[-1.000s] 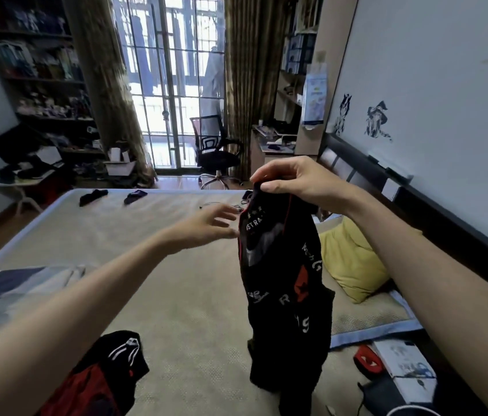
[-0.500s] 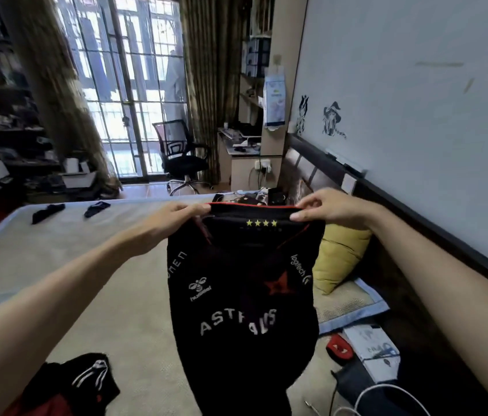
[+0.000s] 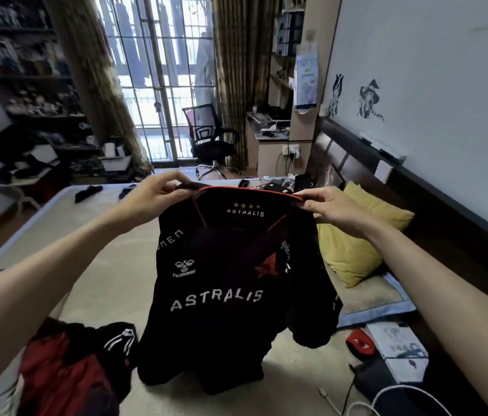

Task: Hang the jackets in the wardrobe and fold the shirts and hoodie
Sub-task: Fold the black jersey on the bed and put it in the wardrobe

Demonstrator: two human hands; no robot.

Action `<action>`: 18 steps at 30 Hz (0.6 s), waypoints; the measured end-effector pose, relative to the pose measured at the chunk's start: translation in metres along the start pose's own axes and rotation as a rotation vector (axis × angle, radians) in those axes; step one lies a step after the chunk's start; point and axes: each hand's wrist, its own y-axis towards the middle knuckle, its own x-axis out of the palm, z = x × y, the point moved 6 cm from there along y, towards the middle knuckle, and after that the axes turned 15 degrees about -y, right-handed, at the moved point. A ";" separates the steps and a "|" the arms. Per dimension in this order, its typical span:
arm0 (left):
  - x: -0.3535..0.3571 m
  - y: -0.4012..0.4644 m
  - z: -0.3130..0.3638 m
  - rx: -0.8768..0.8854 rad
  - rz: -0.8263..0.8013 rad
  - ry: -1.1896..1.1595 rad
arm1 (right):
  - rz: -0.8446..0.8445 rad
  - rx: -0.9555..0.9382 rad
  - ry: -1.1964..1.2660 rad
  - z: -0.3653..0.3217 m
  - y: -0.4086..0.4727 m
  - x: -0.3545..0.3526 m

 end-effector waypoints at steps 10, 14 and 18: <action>-0.019 -0.041 -0.007 -0.049 0.281 0.003 | -0.082 -0.169 0.070 -0.029 0.024 0.016; -0.020 -0.072 -0.005 -0.098 0.322 0.043 | -0.110 -0.229 0.071 -0.038 0.014 0.027; -0.015 -0.094 0.020 -0.023 0.307 0.026 | 0.026 -0.277 0.046 -0.054 -0.012 0.014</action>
